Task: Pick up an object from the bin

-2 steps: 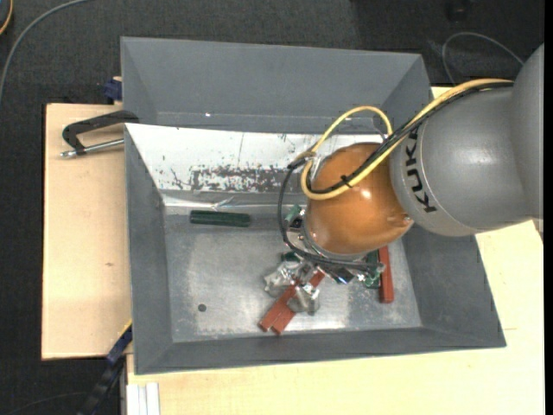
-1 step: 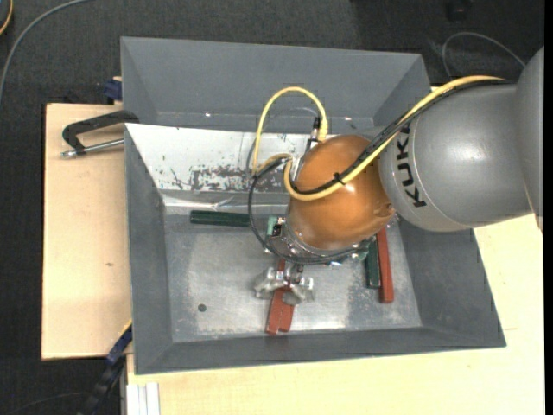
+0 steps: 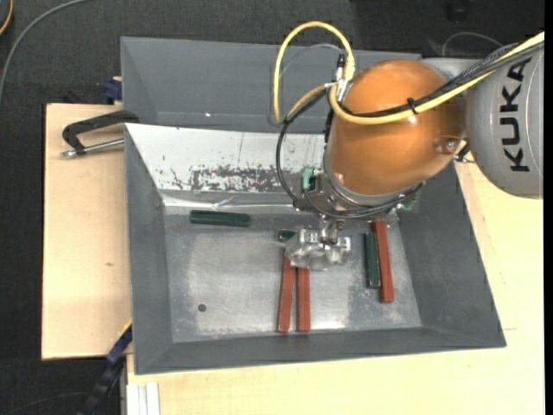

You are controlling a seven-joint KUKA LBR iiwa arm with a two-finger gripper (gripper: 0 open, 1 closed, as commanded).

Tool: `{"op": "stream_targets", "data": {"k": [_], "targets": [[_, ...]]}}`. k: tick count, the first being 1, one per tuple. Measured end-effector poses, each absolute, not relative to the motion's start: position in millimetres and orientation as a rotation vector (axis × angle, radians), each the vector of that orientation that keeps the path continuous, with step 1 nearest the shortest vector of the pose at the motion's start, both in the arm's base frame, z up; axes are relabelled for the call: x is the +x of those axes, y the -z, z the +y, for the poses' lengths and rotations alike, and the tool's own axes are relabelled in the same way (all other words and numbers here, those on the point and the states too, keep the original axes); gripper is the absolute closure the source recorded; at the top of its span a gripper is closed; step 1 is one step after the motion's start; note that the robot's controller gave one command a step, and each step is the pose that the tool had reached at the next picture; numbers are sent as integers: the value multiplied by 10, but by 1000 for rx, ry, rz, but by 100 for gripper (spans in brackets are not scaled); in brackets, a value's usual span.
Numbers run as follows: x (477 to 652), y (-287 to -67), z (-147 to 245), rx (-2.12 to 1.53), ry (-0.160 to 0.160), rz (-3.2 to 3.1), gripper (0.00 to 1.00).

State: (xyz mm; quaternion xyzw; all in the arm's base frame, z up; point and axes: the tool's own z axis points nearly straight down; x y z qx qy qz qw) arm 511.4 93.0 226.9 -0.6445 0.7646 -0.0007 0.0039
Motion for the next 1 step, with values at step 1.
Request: {"op": "stream_targets", "data": {"k": [1], "targets": [[5105, -2258, 929, -2023, -1, 2399, 0]]}}
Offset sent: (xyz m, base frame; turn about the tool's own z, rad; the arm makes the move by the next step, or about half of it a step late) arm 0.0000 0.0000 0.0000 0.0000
